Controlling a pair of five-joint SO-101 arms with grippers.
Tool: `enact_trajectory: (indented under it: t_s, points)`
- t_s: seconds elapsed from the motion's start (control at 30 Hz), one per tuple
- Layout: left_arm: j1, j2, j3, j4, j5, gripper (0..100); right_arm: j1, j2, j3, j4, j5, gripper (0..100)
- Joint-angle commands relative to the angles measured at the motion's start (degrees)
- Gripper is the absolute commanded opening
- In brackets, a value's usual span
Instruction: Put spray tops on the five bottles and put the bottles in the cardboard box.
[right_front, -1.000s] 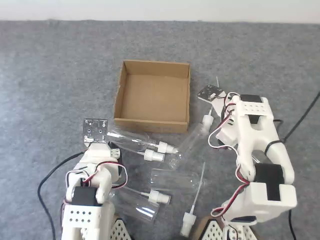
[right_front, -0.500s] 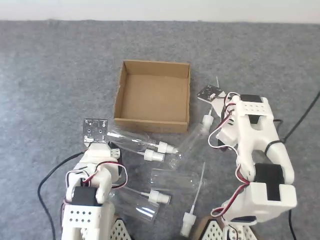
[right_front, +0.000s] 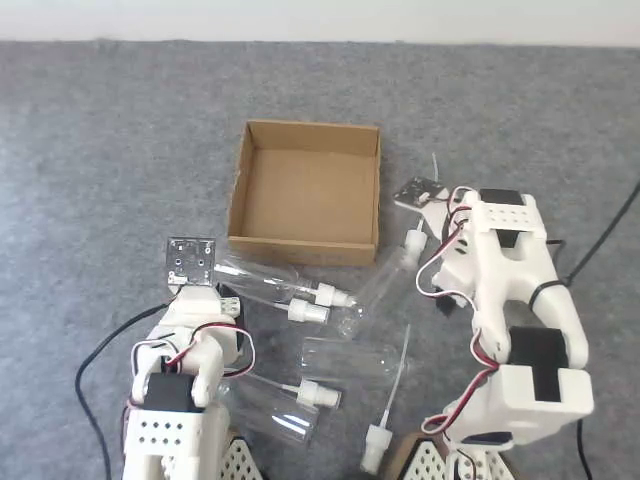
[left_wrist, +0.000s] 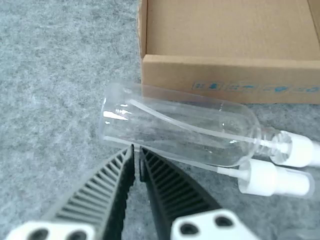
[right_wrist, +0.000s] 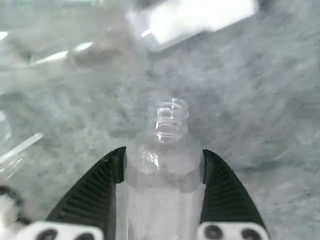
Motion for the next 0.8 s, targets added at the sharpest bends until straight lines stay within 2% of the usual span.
enact_trajectory:
  t_s: [0.0, 0.4, 0.6, 0.77]
  points:
    - [0.18, -0.7, -0.92, -0.09, 0.0, 1, -2.24, -6.29, -3.25, 5.67, -3.16, 7.0]
    - [0.18, -0.7, -0.92, -0.09, 0.0, 1, -8.31, -22.11, -2.99, 15.6, -17.41, 6.9]
    - [0.18, -0.7, -0.92, -0.09, 0.0, 1, -8.22, -30.64, -2.99, 16.04, -22.86, 6.9]
    - [0.18, -0.7, -0.92, -0.09, 0.0, 1, -8.22, -37.58, -2.99, 15.25, -30.86, 6.9]
